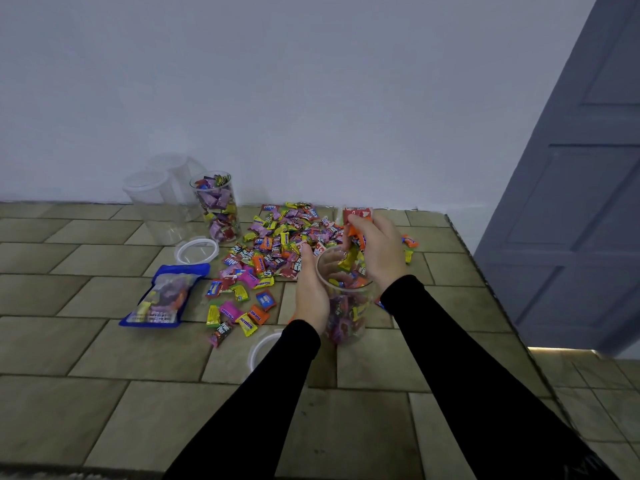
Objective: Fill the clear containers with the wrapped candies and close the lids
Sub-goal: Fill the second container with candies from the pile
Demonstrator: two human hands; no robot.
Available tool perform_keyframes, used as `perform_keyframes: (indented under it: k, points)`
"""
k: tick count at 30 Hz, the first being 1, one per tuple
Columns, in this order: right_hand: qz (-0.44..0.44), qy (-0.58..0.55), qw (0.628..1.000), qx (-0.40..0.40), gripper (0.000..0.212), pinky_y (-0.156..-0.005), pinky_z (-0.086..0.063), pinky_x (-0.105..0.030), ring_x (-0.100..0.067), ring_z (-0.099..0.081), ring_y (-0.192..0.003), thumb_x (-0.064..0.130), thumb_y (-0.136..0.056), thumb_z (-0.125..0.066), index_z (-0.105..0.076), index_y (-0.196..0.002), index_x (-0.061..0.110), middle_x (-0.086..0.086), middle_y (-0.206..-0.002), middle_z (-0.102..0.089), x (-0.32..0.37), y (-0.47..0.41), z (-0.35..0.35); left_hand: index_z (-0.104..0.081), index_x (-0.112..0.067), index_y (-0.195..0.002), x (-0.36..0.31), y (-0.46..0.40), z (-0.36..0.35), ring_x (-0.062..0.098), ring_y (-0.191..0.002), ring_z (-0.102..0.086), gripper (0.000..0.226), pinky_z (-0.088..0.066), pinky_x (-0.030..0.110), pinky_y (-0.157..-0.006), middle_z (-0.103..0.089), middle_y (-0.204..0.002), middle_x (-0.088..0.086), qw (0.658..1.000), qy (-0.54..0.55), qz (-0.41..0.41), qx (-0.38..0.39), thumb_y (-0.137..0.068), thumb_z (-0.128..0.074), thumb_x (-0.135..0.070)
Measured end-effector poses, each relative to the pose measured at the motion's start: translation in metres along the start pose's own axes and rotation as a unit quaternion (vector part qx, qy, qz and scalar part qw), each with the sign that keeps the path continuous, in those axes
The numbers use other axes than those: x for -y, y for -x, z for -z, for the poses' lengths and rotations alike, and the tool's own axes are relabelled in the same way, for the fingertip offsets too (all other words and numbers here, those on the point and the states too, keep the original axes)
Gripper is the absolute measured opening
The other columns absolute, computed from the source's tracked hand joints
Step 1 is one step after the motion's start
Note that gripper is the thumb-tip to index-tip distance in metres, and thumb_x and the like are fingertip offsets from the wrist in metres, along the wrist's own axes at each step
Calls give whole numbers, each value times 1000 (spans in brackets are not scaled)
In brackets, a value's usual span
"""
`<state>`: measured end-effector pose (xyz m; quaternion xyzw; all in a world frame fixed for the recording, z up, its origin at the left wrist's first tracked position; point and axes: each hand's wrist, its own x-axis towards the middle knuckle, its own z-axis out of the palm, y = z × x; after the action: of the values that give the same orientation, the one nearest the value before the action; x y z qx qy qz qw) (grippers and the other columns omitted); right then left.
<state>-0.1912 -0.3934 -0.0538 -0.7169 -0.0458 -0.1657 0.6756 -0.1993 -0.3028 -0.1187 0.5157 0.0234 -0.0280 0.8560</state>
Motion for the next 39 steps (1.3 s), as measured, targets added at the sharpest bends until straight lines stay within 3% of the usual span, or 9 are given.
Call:
perform_keyframes:
  k: [6,12,19,23,25,28,32,35,39]
  points:
    - [-16,-57,998,15,24,-52,-48,-21,-12,-59,-52,8,-86,-55,-63,-63,10,2,-52,-63,5,5,-3,-74,-6,-86,4,-12,9,26,-68,-61,77,-51,38,-72,-70,-76,10,1000,5,-1,9,-88,-29,-69]
    - [-46,-68,995,51,24,-39,-41,-12,-5,-58,-40,-6,-88,-49,-57,-66,1,5,-45,-59,6,10,-4,-70,0,-95,3,-16,15,26,-68,-62,83,-53,35,-69,-70,-80,14,1000,7,6,10,-76,-38,-75]
    - [-23,-12,997,76,9,-41,-40,-12,-3,-54,-42,-14,-80,-55,-58,-72,-10,-5,-54,-55,9,13,-5,-73,-7,-78,0,-13,15,20,-60,-66,73,-56,29,-63,-70,-69,9,1000,5,4,-2,-97,-26,-59]
    - [-8,-18,995,102,26,-43,-40,-10,-1,-55,-41,-15,-76,-61,-56,-63,7,11,-45,-57,8,14,-3,-72,-8,-72,-4,-12,11,18,-52,-61,72,-53,26,-56,-68,-62,8,1000,14,11,-9,-99,-26,-56]
    - [35,8,995,96,18,-48,-40,-11,0,-53,-46,1,-72,-70,-60,-63,14,11,-49,-56,4,12,-4,-70,-5,-79,-4,-12,10,16,-51,-62,70,-52,24,-52,-68,-62,7,1000,21,17,-17,-100,-26,-55]
    - [73,49,992,94,23,-62,-42,-18,-7,-57,-63,31,-60,-68,-68,-72,11,5,-66,-62,-4,9,-3,-69,2,-99,-2,-13,13,22,-71,-71,72,-58,27,-60,-73,-82,15,1000,25,11,-4,-100,-25,-56]
    - [42,-27,995,87,14,-63,-46,-17,-10,-60,-67,19,-76,-59,-67,-77,9,0,-72,-66,-8,4,1,-75,-5,-79,-2,-12,13,24,-65,-68,74,-58,28,-59,-71,-72,13,998,34,36,26,-98,-28,-59]
    - [13,-53,998,19,23,-56,-41,-14,-8,-56,-62,24,-83,-50,-67,-75,12,6,-67,-64,-12,-8,7,-70,-1,-92,-6,-10,15,24,-70,-71,76,-58,30,-60,-74,-79,12,999,10,29,29,-98,-21,-59]
    - [-81,-25,995,-46,29,-57,-40,-22,-11,-51,-62,20,-97,-46,-63,-74,14,1,-72,-59,-30,-22,10,-72,-9,-103,-5,-19,37,26,-98,-69,68,-53,42,-92,-75,-99,9,993,-114,-13,-24,-99,-26,-59]
